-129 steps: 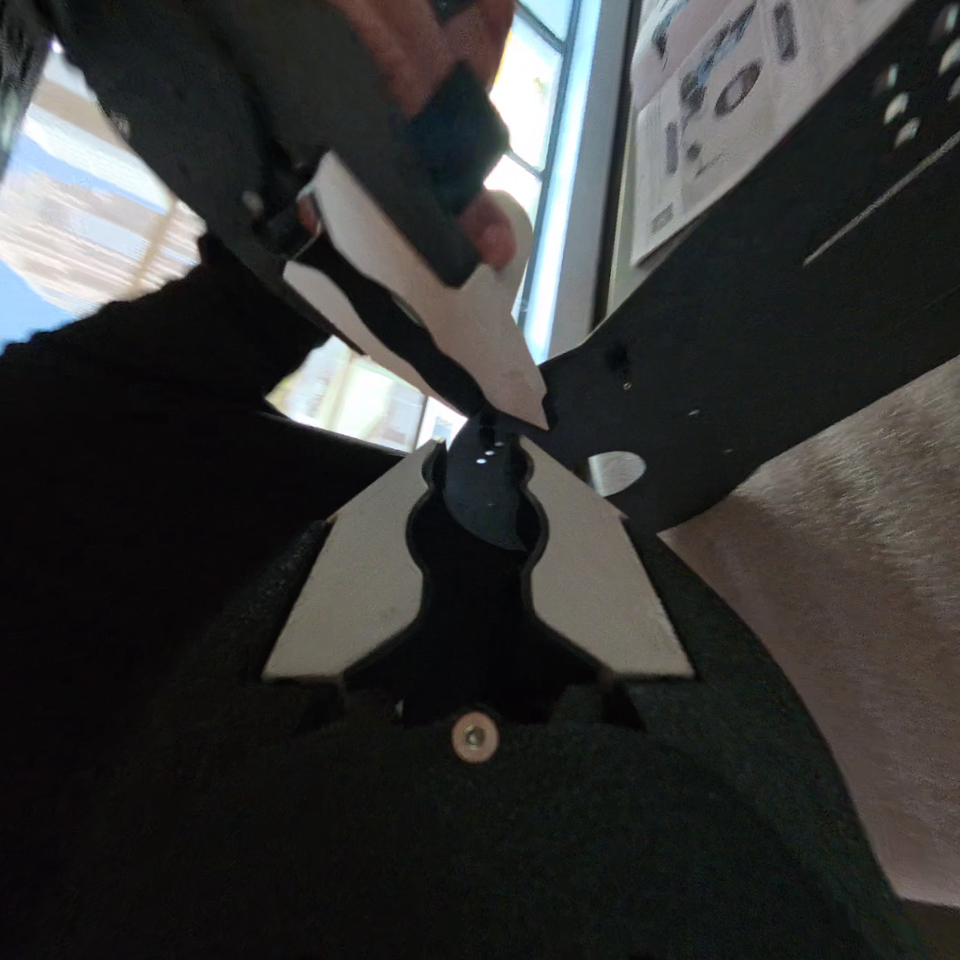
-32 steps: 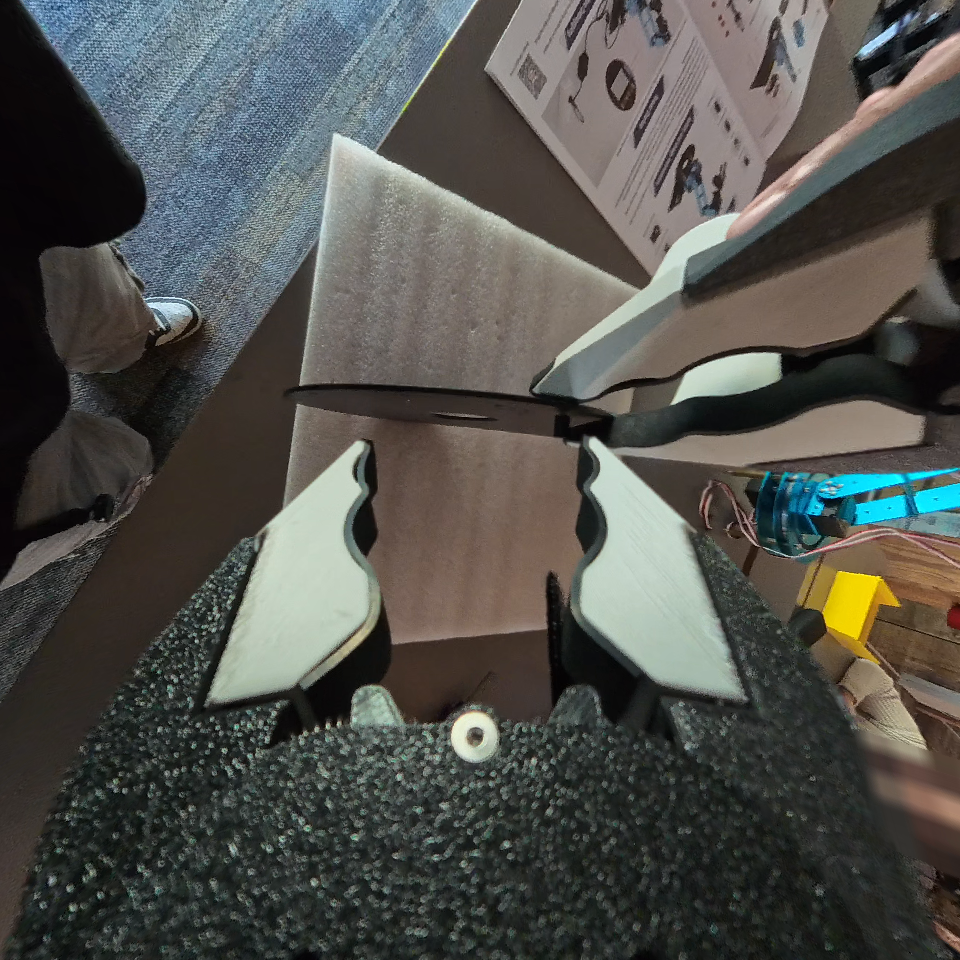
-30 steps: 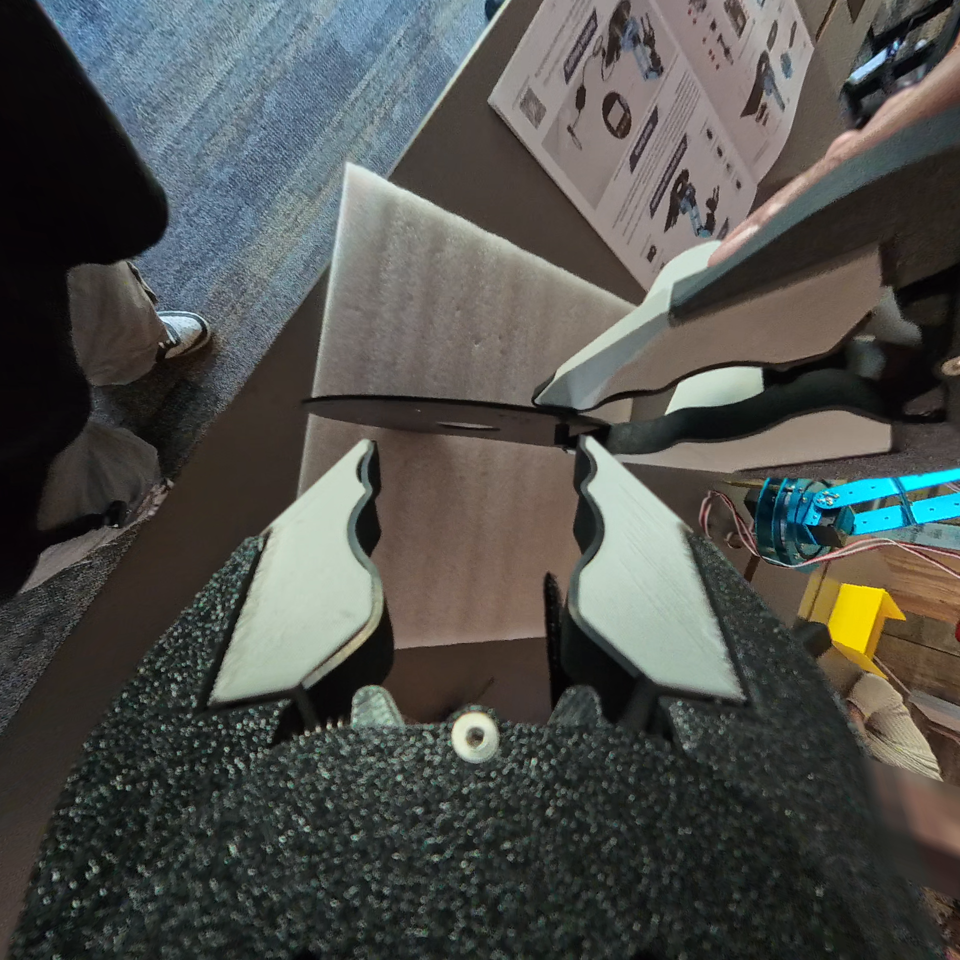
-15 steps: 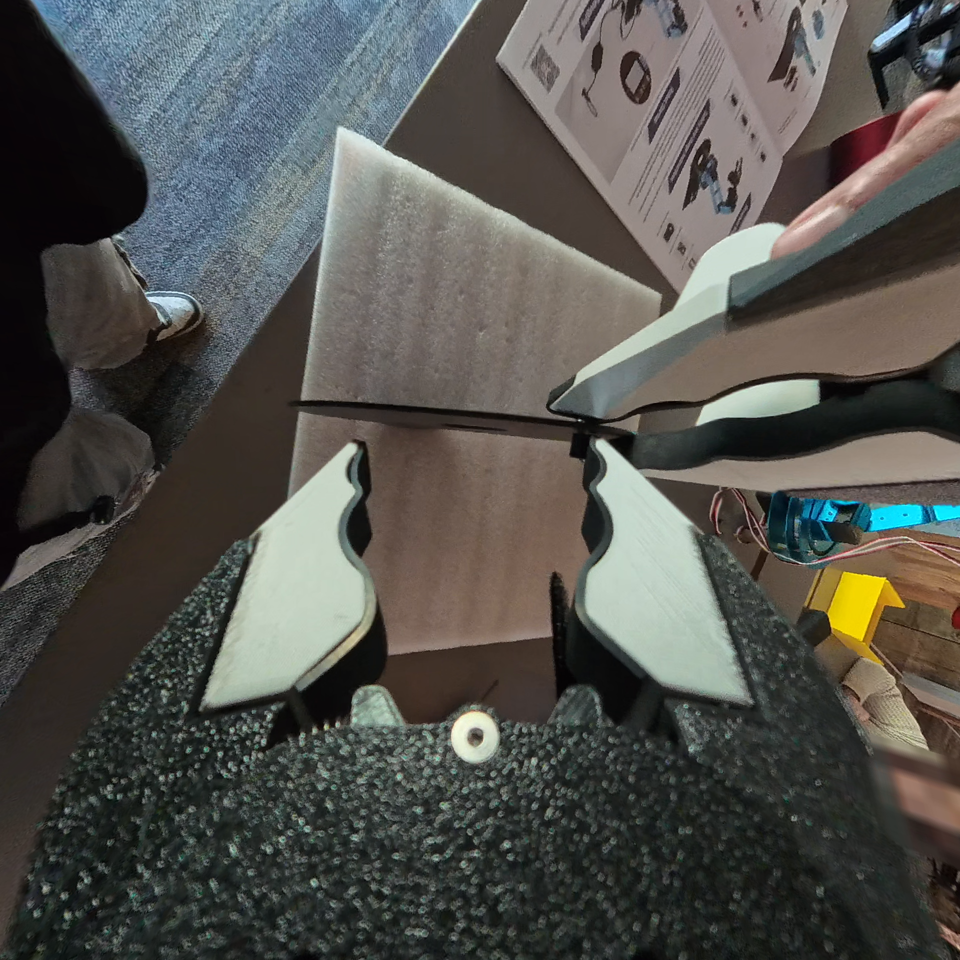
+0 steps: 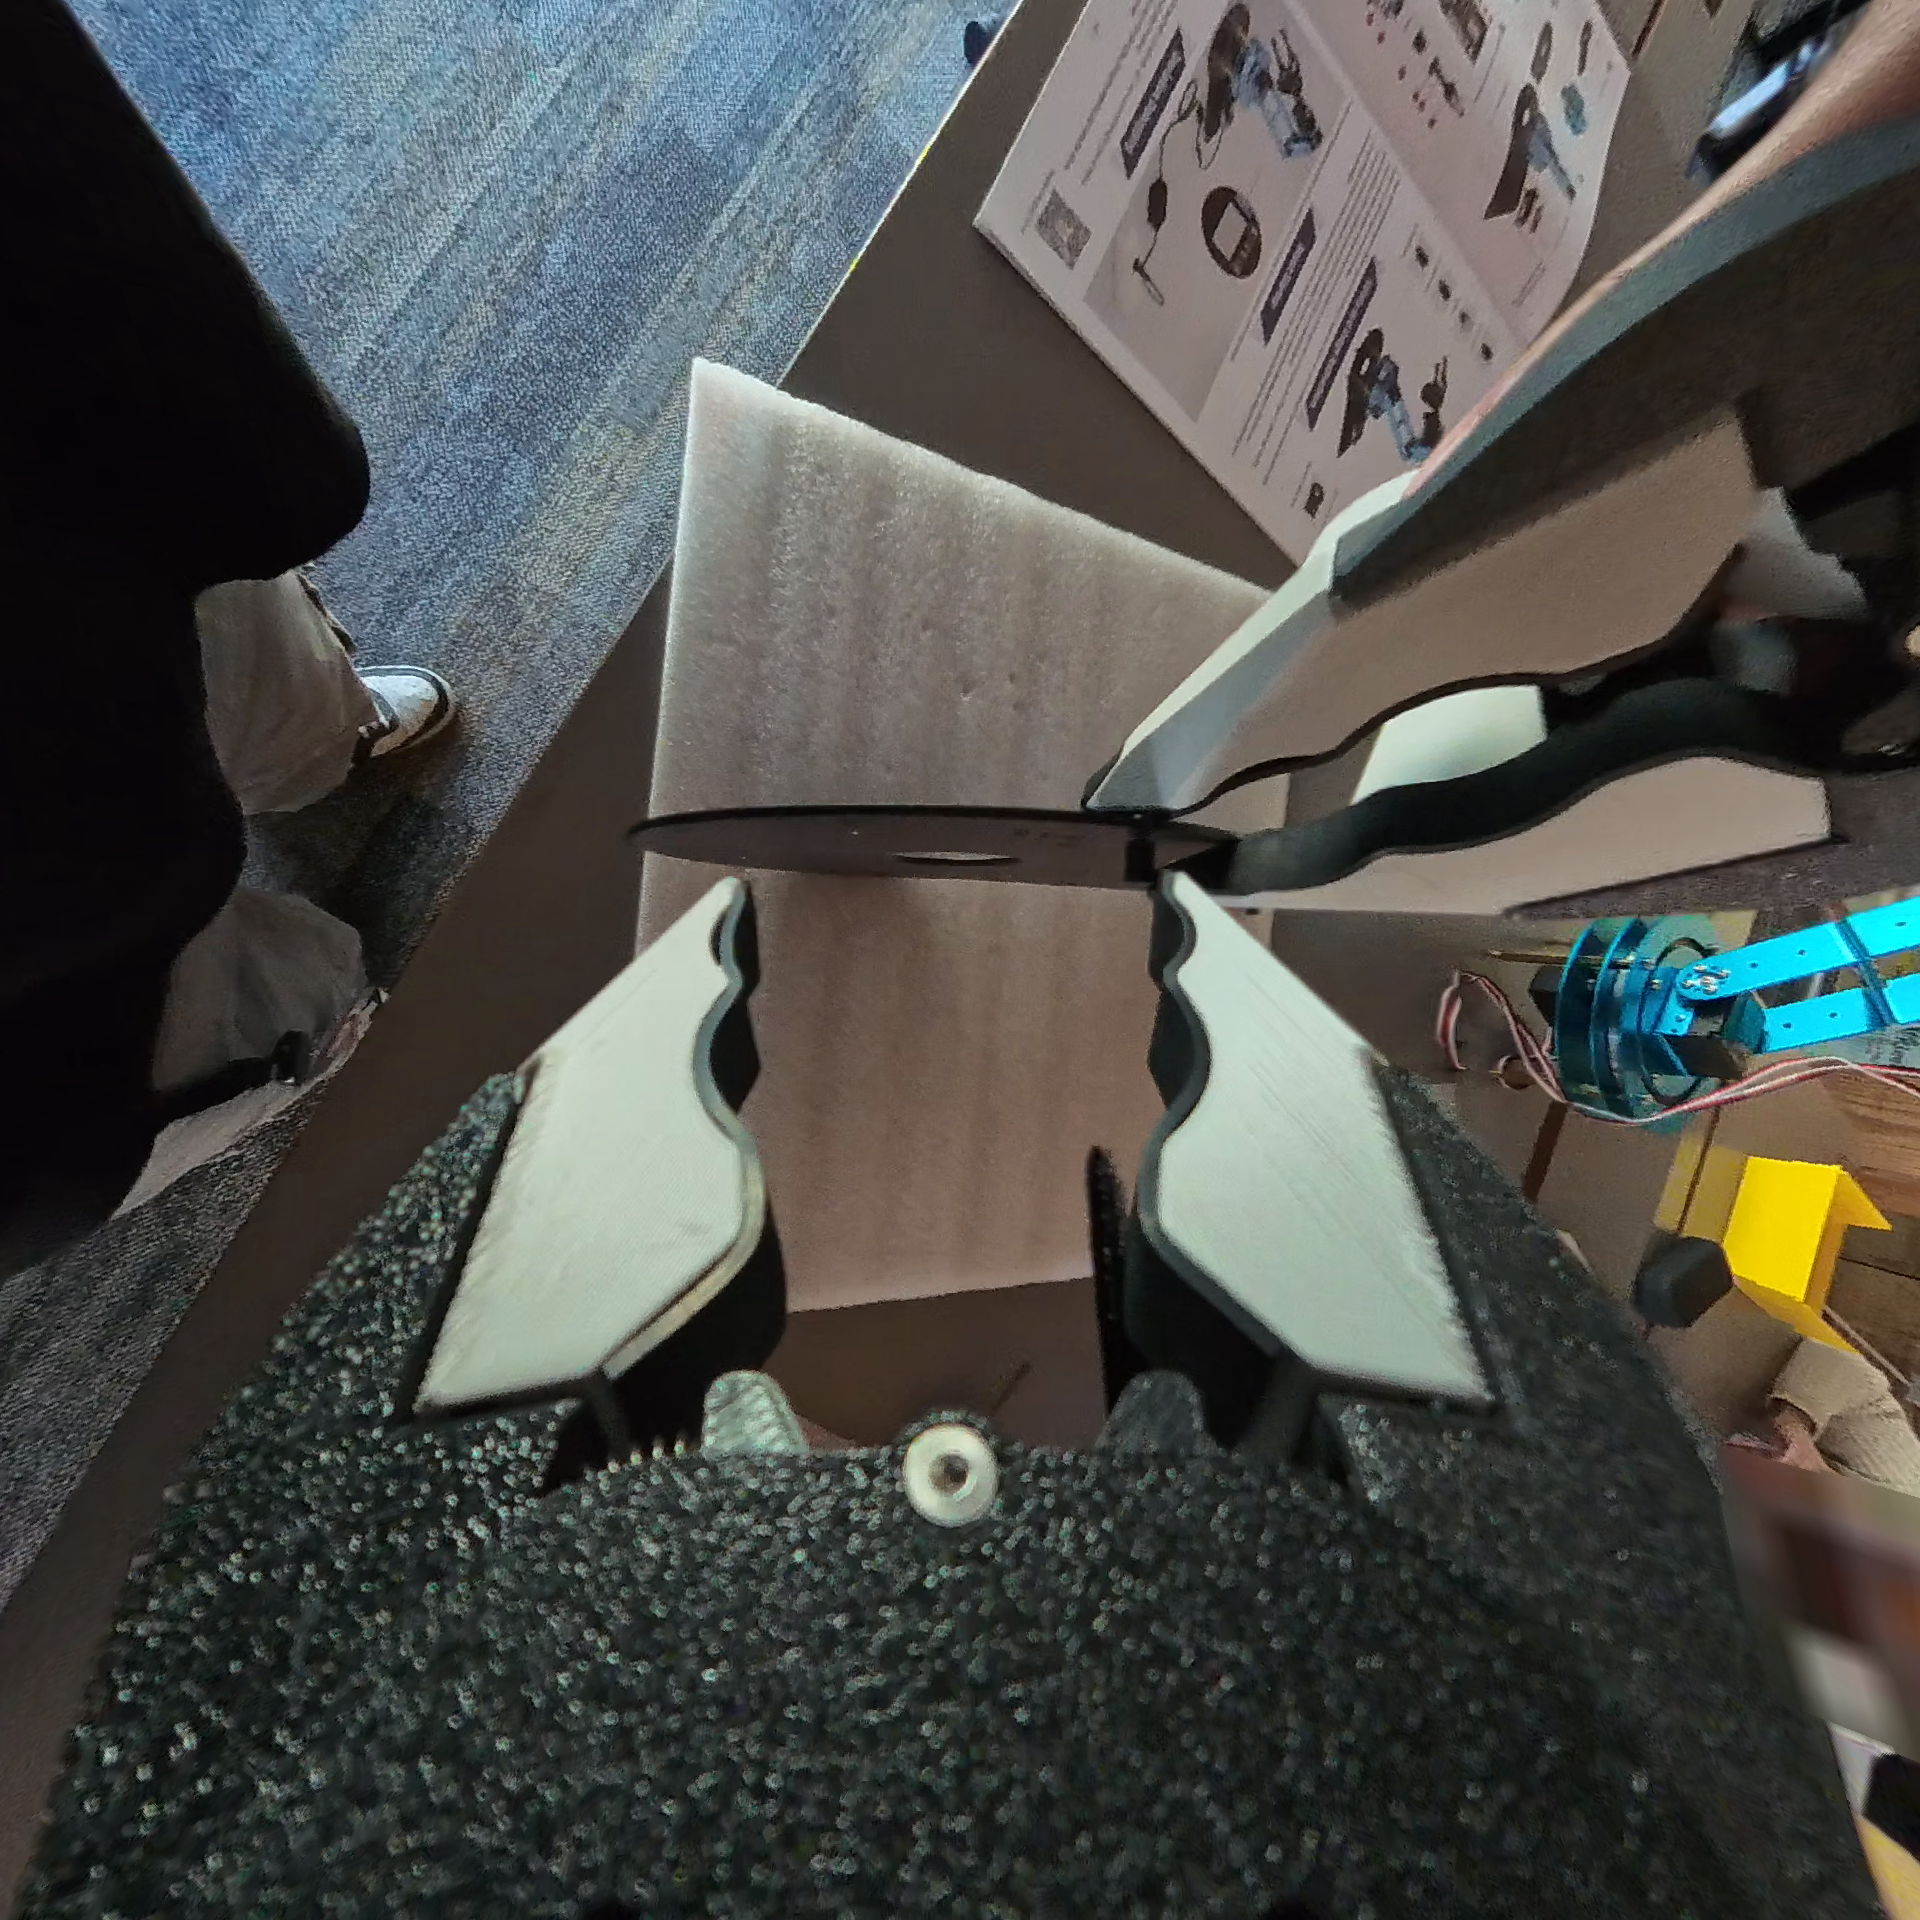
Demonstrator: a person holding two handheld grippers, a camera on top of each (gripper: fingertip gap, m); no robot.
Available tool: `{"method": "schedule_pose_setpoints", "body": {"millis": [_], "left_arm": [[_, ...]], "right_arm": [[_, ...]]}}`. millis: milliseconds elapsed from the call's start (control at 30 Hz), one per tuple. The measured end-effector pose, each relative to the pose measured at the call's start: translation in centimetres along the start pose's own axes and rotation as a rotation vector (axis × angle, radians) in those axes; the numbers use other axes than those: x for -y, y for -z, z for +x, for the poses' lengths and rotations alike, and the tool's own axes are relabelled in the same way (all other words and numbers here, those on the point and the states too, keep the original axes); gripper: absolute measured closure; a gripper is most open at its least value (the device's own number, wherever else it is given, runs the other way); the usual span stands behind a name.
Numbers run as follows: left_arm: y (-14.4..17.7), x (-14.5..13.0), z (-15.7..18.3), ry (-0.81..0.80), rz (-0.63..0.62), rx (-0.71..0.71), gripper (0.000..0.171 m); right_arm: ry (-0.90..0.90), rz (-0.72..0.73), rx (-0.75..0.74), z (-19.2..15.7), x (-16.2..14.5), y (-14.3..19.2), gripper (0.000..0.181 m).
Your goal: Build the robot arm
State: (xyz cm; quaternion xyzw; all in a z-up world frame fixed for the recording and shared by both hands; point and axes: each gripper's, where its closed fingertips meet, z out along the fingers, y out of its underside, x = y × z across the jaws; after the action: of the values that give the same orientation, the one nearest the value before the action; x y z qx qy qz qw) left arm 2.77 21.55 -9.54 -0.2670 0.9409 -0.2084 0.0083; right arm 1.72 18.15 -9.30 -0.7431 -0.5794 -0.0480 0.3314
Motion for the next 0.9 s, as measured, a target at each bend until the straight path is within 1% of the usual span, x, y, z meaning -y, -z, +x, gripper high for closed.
{"method": "schedule_pose_setpoints", "body": {"millis": [100,133,233,300,433,533,600,667,733,767,800,833,900], "left_arm": [[0.0,0.0,0.0,-0.011,0.012,0.011,0.151],[0.0,0.0,0.0,-0.012,0.013,0.013,0.151],[0.0,0.0,0.0,-0.017,0.017,0.012,0.152],[0.0,-0.1,0.1,-0.019,0.022,0.007,0.152],[0.0,-0.2,0.1,-0.013,0.027,0.001,0.152],[0.1,-0.2,0.1,-0.013,0.033,0.0,0.152],[0.1,-0.2,0.1,-0.015,0.036,0.001,0.152],[0.0,-0.2,0.1,-0.019,0.029,0.002,0.152],[0.1,-0.4,0.2,-0.016,0.018,-0.001,0.152],[0.1,-0.4,0.3,-0.016,0.019,0.002,0.152],[0.1,-0.4,0.3,-0.016,0.021,0.004,0.152],[0.1,-0.4,0.3,-0.016,0.022,0.004,0.152],[0.1,-0.5,0.3,-0.016,0.016,0.005,0.152]], "right_arm": [[0.007,-0.022,0.001,-0.1,-0.6,-1.5,0.097],[0.005,-0.026,0.002,0.0,-0.7,-1.8,0.097],[0.006,-0.026,-0.02,0.4,-0.5,-1.0,0.102],[0.002,-0.001,0.0,-0.1,0.1,-0.3,0.105],[0.005,-0.024,0.013,-0.1,-0.5,-1.9,0.096],[0.023,-0.032,-0.016,0.4,-0.3,-1.2,0.101],[0.023,0.009,-0.006,0.0,0.7,-0.2,0.106],[0.029,0.007,-0.007,-0.1,0.9,-0.5,0.105],[0.058,0.038,-0.05,0.3,1.0,-0.7,0.114],[0.065,0.039,-0.057,0.5,1.0,-0.7,0.115],[0.06,0.01,-0.052,0.5,0.6,-0.8,0.113],[0.058,-0.024,-0.058,0.6,0.2,-0.8,0.108],[0.051,-0.003,-0.049,0.4,0.6,-0.2,0.111]]}}
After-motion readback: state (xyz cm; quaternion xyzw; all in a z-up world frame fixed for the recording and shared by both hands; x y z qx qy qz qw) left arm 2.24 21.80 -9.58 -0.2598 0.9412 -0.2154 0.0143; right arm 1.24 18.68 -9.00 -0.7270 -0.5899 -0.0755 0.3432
